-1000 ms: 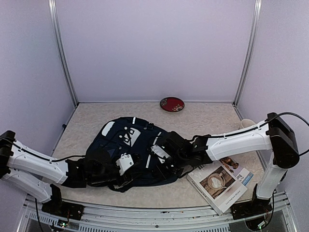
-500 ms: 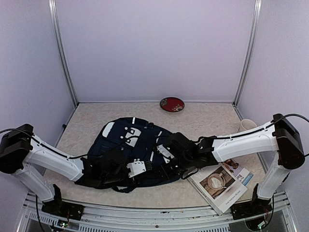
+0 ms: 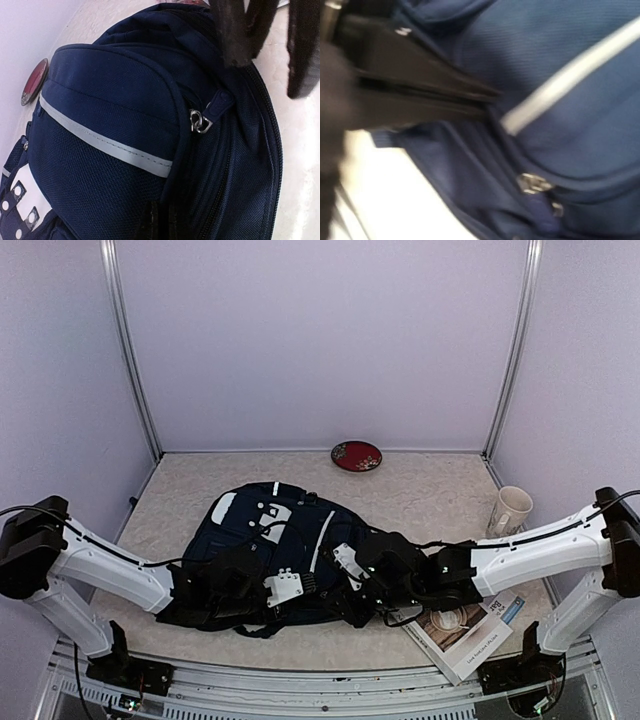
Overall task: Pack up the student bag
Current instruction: Hold the largest pocket of the student bag, then grab the largest pocket of the student bag.
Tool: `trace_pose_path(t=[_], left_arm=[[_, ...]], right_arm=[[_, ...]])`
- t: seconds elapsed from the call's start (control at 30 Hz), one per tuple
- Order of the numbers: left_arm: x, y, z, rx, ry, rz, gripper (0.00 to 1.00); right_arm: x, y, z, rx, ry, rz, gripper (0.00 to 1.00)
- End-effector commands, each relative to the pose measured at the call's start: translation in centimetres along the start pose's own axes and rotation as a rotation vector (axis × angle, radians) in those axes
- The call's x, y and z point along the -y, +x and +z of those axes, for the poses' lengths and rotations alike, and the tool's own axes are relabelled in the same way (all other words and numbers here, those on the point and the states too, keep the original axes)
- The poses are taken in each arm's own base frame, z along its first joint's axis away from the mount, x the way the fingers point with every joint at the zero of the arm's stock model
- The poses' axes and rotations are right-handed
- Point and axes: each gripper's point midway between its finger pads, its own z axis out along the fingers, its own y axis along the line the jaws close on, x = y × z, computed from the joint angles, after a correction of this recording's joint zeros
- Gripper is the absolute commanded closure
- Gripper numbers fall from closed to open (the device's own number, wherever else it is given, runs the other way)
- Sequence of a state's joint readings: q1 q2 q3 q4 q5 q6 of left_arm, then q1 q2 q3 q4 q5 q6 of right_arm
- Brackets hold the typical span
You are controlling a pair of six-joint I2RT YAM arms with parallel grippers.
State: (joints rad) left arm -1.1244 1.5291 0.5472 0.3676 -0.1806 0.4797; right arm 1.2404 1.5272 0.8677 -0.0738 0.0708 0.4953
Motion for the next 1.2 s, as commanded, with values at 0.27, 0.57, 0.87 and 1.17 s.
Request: trace_pose_path(t=[0.27, 0.57, 0.87, 1.17], left_arm=[[-0.6, -1.5, -1.3, 0.061, -0.001, -0.056, 1.0], [-0.8, -1.9, -1.5, 0.073, -0.003, -0.064, 1.0], [-0.9, -2.2, -1.6, 0.086, -0.005, -0.067, 1.0], [-1.1, -3.0, -2.1, 0.119, 0.003, -0.079, 1.0]], right_arm=[[3.5, -0.2, 0.3, 0.08, -0.011, -0.086, 0.66], [3.1, 1.0, 2.4, 0.029, -0.091, -0.09, 0.66], [3.7, 1.1, 3.7, 0.027, -0.059, -0.065, 0.76], [4.9, 0.3, 4.7, 0.035, 0.029, -0.044, 0.86]])
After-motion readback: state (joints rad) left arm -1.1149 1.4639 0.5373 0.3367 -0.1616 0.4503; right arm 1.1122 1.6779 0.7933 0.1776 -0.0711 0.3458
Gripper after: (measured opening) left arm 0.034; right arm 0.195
